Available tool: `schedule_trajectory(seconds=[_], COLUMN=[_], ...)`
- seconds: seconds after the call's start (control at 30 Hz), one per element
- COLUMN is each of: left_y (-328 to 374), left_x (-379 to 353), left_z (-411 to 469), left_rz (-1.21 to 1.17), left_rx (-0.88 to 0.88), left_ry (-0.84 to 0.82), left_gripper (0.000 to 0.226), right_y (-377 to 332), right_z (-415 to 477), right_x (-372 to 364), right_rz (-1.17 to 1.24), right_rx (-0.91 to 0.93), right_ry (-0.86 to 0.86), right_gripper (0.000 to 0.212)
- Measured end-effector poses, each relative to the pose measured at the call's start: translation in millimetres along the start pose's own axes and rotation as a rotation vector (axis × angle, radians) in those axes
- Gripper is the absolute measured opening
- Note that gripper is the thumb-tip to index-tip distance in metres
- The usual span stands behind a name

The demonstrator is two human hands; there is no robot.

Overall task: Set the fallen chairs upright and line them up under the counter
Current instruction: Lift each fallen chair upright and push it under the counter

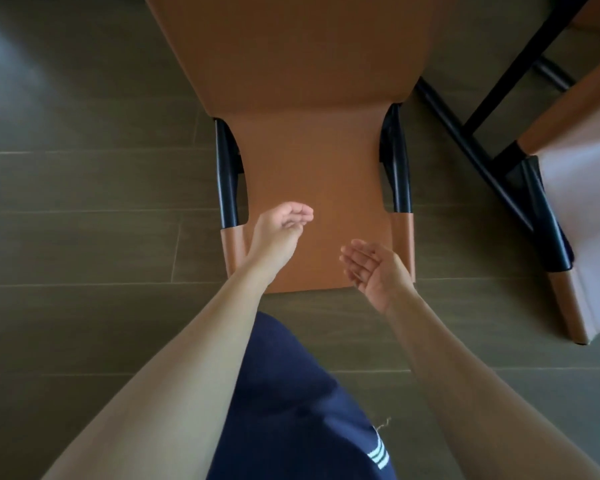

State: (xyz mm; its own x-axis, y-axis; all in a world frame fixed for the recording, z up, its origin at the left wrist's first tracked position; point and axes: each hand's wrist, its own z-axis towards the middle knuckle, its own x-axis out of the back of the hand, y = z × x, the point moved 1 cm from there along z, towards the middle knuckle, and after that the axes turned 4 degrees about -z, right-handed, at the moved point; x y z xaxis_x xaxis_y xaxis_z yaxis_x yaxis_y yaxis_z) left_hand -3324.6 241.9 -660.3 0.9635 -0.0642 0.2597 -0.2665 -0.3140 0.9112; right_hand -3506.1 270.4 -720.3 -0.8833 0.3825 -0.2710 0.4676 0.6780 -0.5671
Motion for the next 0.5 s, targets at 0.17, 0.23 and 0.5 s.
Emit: schedule_trajectory(seconds=[0.17,0.23,0.5], left_y=[-34.6,-49.0,-95.0], left_x=[-21.7,-31.6,-51.3], left_z=[31.1,31.1,29.0], left_rz=[0.059,0.062,0.185], left_rx=[-0.012,0.003,0.07], left_ry=[-0.106,-0.104,-0.242], left_gripper=[0.038,0.036,0.04], right_y=[17.1,25.4,55.4], right_z=[43.8,52.3,69.5], right_x=[6.1,10.5,44.0], right_rz=[0.041,0.054,0.181], right_rx=[0.029,0.004,-0.068], right_ry=[-0.018,-0.022,0.014], right_gripper=[0.026,0.026,0.023])
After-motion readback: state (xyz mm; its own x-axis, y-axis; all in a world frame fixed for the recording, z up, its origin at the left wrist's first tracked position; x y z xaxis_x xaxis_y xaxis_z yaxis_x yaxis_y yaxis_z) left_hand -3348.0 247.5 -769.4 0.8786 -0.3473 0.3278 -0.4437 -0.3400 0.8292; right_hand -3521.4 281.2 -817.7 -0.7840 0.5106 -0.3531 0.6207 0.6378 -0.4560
